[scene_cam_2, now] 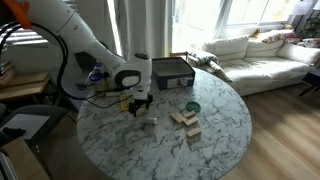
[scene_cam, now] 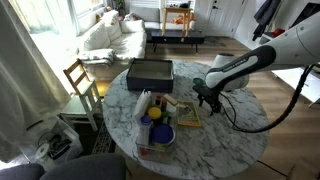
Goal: Pick up the white container from the measuring spoon and put it on the table, pick up two wooden blocks from the table and place them horizontally on the measuring spoon on by one
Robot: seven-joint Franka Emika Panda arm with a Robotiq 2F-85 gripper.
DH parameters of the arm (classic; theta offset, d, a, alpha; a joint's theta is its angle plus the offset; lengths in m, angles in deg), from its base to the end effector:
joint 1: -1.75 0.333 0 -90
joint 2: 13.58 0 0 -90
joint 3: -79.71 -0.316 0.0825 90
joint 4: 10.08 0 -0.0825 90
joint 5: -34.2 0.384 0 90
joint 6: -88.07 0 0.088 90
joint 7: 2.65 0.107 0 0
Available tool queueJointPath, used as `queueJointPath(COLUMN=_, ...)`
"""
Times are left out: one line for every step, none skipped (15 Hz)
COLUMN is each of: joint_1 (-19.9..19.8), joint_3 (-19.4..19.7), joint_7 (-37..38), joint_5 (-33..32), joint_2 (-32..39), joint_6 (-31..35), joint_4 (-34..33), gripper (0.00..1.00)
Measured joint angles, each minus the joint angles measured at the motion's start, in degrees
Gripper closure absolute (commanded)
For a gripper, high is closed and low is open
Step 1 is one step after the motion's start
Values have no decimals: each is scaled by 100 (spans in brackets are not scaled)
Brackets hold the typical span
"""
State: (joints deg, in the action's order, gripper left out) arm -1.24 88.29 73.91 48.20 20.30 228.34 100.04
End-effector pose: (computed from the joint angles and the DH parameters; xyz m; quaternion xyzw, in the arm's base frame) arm 0.6069 -0.1214 0.1784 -0.6564 0.7532 0.0400 0.0141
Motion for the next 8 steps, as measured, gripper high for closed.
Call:
queueJointPath(joint_1=3, joint_3=-5, joint_7=-3, joint_5=3, joint_2=4, joint_6=0, joint_4=10, gripper=2)
queueJointPath(joint_1=4, joint_3=-13, joint_7=-3, joint_5=6, joint_2=7, joint_6=0, joint_4=17, gripper=22)
queueJointPath(joint_1=4, joint_3=-22, joint_7=-4, joint_5=10, joint_2=8, joint_6=0, joint_4=25, gripper=27)
queueJointPath(joint_1=4, joint_3=-29, joint_7=-4, joint_5=15, joint_2=8, joint_6=0, joint_4=31, gripper=27)
queueJointPath(joint_1=4, joint_3=-33, joint_7=-4, joint_5=21, joint_2=7, joint_6=0, joint_4=34, gripper=35)
queueJointPath(joint_1=4, joint_3=-34, joint_7=-4, joint_5=25, joint_2=7, joint_6=0, joint_4=35, gripper=41)
queueJointPath(joint_1=5, joint_3=-34, joint_7=-4, joint_5=27, joint_2=-2, joint_6=0, joint_4=34, gripper=41)
queueJointPath(joint_1=6, joint_3=-34, joint_7=-4, joint_5=27, joint_2=-13, joint_6=0, joint_4=34, gripper=41)
